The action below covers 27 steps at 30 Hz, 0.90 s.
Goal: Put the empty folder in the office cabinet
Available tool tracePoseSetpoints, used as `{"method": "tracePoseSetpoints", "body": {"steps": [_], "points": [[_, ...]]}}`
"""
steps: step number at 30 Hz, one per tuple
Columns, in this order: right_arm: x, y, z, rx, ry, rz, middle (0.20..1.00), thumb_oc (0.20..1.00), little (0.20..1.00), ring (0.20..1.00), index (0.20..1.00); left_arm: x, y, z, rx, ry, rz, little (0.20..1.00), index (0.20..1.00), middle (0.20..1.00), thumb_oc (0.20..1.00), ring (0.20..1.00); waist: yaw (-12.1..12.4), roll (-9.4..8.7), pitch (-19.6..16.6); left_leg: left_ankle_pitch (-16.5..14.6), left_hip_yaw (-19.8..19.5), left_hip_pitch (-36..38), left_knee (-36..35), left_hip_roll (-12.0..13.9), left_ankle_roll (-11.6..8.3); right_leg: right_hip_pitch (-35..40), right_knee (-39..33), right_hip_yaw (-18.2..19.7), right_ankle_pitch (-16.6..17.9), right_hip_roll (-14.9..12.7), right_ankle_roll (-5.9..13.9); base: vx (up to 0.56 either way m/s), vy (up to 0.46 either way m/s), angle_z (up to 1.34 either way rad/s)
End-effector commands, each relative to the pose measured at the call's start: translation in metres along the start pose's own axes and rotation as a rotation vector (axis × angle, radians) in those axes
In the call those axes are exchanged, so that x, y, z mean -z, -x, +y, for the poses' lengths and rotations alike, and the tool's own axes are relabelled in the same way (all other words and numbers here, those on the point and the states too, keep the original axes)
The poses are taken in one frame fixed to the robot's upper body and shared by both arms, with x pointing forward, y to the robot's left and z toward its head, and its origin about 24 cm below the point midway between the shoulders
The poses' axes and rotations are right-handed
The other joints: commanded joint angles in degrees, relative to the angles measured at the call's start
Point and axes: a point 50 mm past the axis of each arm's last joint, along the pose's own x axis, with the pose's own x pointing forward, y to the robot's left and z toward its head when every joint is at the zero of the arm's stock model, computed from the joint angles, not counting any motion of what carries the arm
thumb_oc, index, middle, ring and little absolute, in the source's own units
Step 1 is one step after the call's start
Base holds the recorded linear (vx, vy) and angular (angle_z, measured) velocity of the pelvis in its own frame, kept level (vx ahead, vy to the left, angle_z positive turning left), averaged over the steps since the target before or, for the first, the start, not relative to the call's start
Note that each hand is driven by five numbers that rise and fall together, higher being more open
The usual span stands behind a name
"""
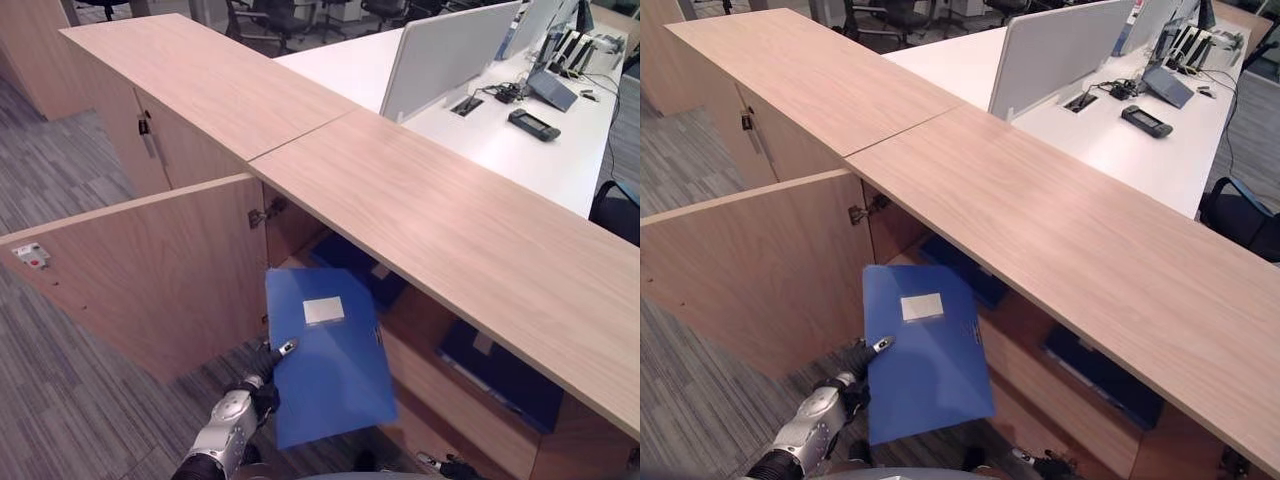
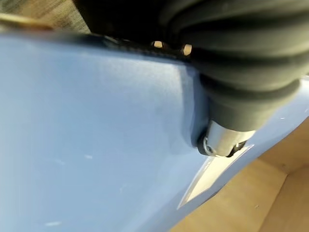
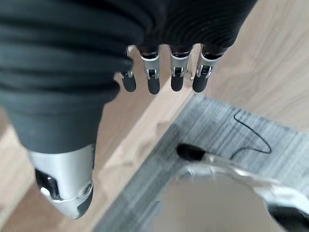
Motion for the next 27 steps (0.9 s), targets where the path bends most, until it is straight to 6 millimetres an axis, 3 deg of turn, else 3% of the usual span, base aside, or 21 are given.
{"method": "tracePoseSetpoints", "body": {"steps": [1,3,5,7,9,10,12,13,14,15,17,20,27], "points": [[-0.026,-0.003,-0.004,0.003,0.046,-0.068,1.0,1.0,1.0,1.0,1.0,-0.047,-0.018,-0.042,0.119,0.145,-0.195,0.2,0.2,0.2,0.2,0.2,0.4,0.03,1.9,-4.0,-2.2,-1.2,3.2,-0.3,0.8,2.7,9.4,0.0,-9.2,1.6,2.06,0.05,0.102,0.1],[-0.025,-0.003,0.003,-0.014,0.062,-0.066,1.0,1.0,1.0,1.0,1.0,-0.056,-0.023,-0.047,0.118,0.165,-0.22,0.2,0.2,0.2,0.2,0.2,0.4,-0.7,2.5,-5.1,-2.6,-0.7,3.5,-0.6,1.69,-0.2,16.1,0.7,-8.0,0.1,4.32,0.05,0.09,0.16],[-0.028,-0.003,0.011,-0.035,0.081,-0.071,1.0,1.0,1.0,1.0,1.0,-0.066,-0.028,-0.05,0.095,0.207,-0.251,0.2,0.2,0.2,0.2,0.2,-0.4,-1.2,4.3,-5.5,-3.5,0.7,2.9,-0.8,2.43,-4.8,23.9,2.6,-2.7,-1.3,7.43,0.02,0.076,0.18],[-0.032,-0.003,0.017,-0.047,0.085,-0.089,1.0,1.0,1.0,1.0,1.0,-0.076,-0.034,-0.056,0.09,0.233,-0.282,0.2,0.2,0.2,0.2,0.2,-1.3,-0.49,4.9,-5.1,-5.0,0.8,2.1,0.4,2.48,-8.7,28.2,6.0,-1.3,0.4,8.32,0.02,0.0,0.27],[-0.037,-0.002,0.02,-0.046,0.071,-0.112,1.0,1.0,1.0,1.0,1.0,-0.089,-0.04,-0.063,0.095,0.243,-0.314,0.2,0.2,0.2,0.2,0.2,-2.2,-0.58,5.3,-5.0,-6.8,1.2,0.4,0.5,1.82,-10.0,25.1,9.6,-3.5,0.8,7.91,0.09,-0.045,0.35],[-0.038,-0.002,0.02,-0.046,0.071,-0.112,1.0,1.0,1.0,1.0,1.0,-0.089,-0.04,-0.064,0.095,0.243,-0.314,0.2,0.2,0.2,0.2,0.2,-2.2,-0.58,5.4,-5.0,-6.9,1.3,0.4,0.5,1.81,-9.9,25.1,9.6,-3.5,0.8,7.91,0.11,-0.095,0.29],[-0.04,-0.002,0.021,-0.047,0.094,-0.128,1.0,1.0,1.0,1.0,1.0,-0.109,-0.047,-0.078,0.111,0.251,-0.363,0.2,0.2,0.2,0.2,0.2,-3.1,-1.32,5.8,-5.5,-8.6,1.0,-0.2,0.2,0.41,-9.8,13.1,11.6,-4.2,-1.3,6.17,0.13,-0.134,0.36],[-0.041,-0.002,0.021,-0.047,0.095,-0.128,1.0,1.0,1.0,1.0,1.0,-0.109,-0.047,-0.078,0.111,0.251,-0.364,0.2,0.2,0.2,0.2,0.2,-3.3,-1.18,6.0,-5.6,-8.8,1.2,-0.2,0.3,0.36,-9.3,12.6,11.3,-4.1,-1.2,6.15,0.18,-0.198,0.38],[-0.045,-0.002,0.022,-0.045,0.117,-0.141,1.0,1.0,1.0,1.0,1.0,-0.121,-0.051,-0.085,0.118,0.262,-0.392,0.2,0.2,0.2,0.2,0.2,-4.5,-1.41,6.4,-6.5,-9.9,1.7,-0.6,0.5,-0.52,-12.2,6.9,12.8,-1.1,-2.5,6.53,0.21,-0.204,0.35],[-0.045,-0.002,0.021,-0.044,0.13,-0.138,1.0,1.0,1.0,1.0,1.0,-0.126,-0.052,-0.089,0.118,0.267,-0.406,0.2,0.2,0.2,0.2,0.2,-5.5,-1.44,6.6,-7.0,-10.3,2.4,-0.8,0.8,-0.97,-13.4,5.6,13.8,0.5,-3.1,7.23,0.25,-0.247,0.27],[-0.04,-0.002,0.022,-0.051,0.147,-0.131,1.0,1.0,1.0,1.0,1.0,-0.128,-0.056,-0.089,0.105,0.265,-0.399,0.2,0.2,0.2,0.2,0.2,-6.5,-2.24,6.4,-8.1,-10.7,3.5,-0.7,0.6,-1.58,-12.1,3.0,15.3,0.9,-3.5,7.36,0.19,-0.154,0.38],[-0.038,-0.002,0.023,-0.061,0.198,-0.131,1.0,1.0,1.0,1.0,1.0,-0.137,-0.059,-0.092,0.079,0.33,-0.425,0.2,0.2,0.2,0.2,0.2,-7.3,-2.86,6.0,-8.4,-11.1,4.6,-0.7,0.7,-2.31,-10.7,2.2,15.6,2.1,-3.0,7.04,0.11,-0.192,0.36],[-0.039,-0.002,0.01,-0.035,0.241,-0.145,1.0,1.0,1.0,1.0,1.0,-0.16,-0.063,-0.092,0.025,0.515,-0.479,0.2,0.2,0.2,0.2,0.2,-10.0,-0.41,5.7,-7.5,-11.0,4.0,0.1,5.7,-4.91,-11.2,4.1,15.1,-0.9,1.1,4.6,0.05,-0.209,0.07]]}}
